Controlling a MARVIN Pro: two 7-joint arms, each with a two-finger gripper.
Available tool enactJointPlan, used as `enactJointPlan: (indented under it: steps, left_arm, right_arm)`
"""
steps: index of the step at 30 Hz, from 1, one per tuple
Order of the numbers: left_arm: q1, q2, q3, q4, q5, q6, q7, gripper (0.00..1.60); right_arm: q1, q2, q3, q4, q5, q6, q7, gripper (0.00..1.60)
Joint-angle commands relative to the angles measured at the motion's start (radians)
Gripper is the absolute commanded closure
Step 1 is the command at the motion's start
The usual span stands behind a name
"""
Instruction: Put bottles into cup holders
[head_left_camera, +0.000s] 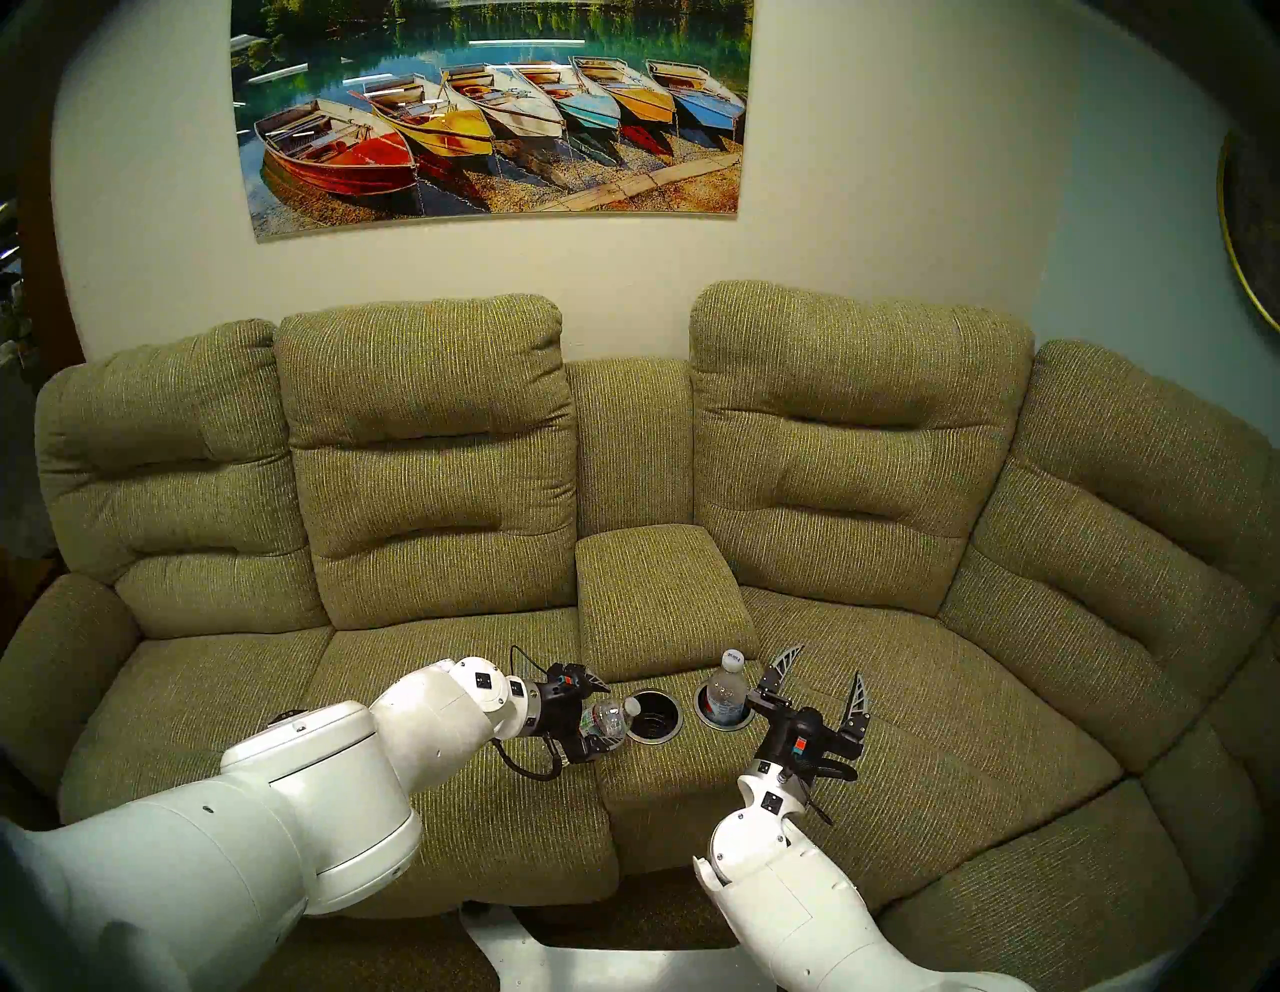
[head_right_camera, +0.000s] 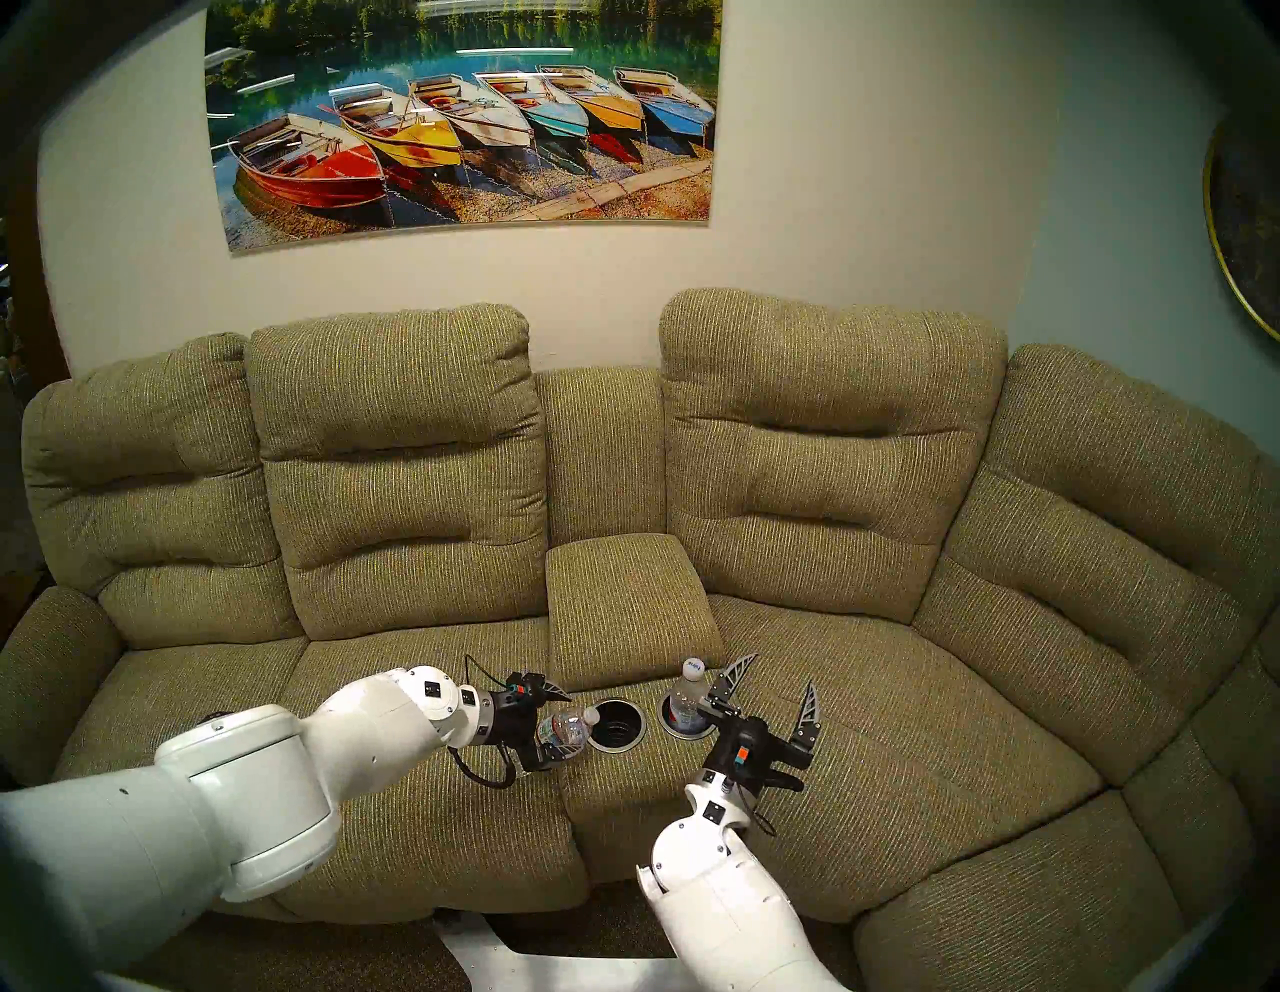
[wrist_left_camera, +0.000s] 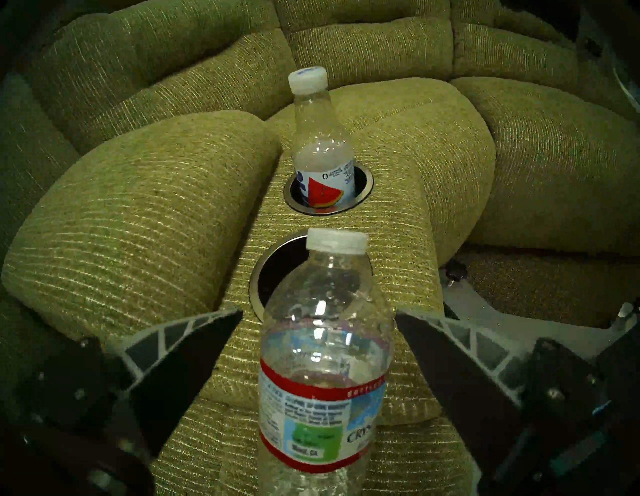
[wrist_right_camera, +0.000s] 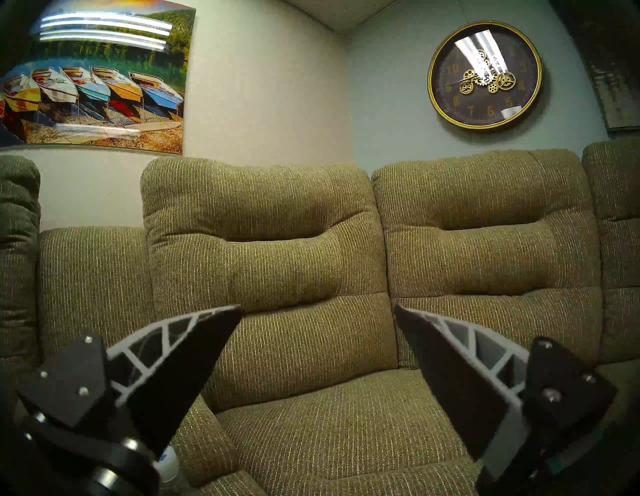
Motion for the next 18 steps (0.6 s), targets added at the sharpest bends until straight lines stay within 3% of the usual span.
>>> enactJointPlan:
  steps: [1, 3, 6, 7, 8, 10, 11, 14, 18]
  left_arm:
    - [0.000, -0.016, 0.007, 0.013, 0.009, 0.009, 0.028, 0.00]
    - [0.000, -0.018, 0.010, 0.017, 0.014, 0.013, 0.035, 0.04]
    - [0.000, -0.020, 0.015, 0.025, 0.021, 0.019, 0.047, 0.25]
    - [-0.001, -0.019, 0.016, 0.028, 0.024, 0.020, 0.050, 0.51]
    - [-0.001, -0.019, 0.017, 0.030, 0.026, 0.020, 0.054, 0.68]
    - [-0.004, -0.016, 0.019, 0.032, 0.031, 0.018, 0.059, 0.80]
    - [-0.005, -0.014, 0.020, 0.033, 0.032, 0.017, 0.061, 0.97]
    - [-0.009, -0.005, 0.016, 0.035, 0.031, 0.008, 0.065, 1.04]
    - [-0.019, 0.016, 0.005, 0.027, 0.025, -0.023, 0.052, 1.29]
  right_arm:
    - [0.006, -0.003, -0.004, -0.018, -0.007, 0.001, -0.002, 0.00]
    - [0.006, -0.003, -0.004, -0.018, -0.008, 0.003, -0.004, 0.00]
    - [0.006, -0.003, -0.005, -0.018, -0.010, 0.008, -0.008, 0.00]
    - [0.006, -0.003, -0.005, -0.018, -0.010, 0.009, -0.009, 0.00]
    - [0.006, -0.003, -0.005, -0.019, -0.011, 0.010, -0.010, 0.00]
    - [0.006, -0.003, -0.005, -0.020, -0.013, 0.013, -0.012, 0.00]
    - [0.006, -0.002, -0.006, -0.021, -0.014, 0.014, -0.013, 0.00]
    - [0.005, -0.002, -0.007, -0.024, -0.016, 0.018, -0.017, 0.00]
    - [0.003, -0.001, -0.009, -0.030, -0.020, 0.022, -0.021, 0.00]
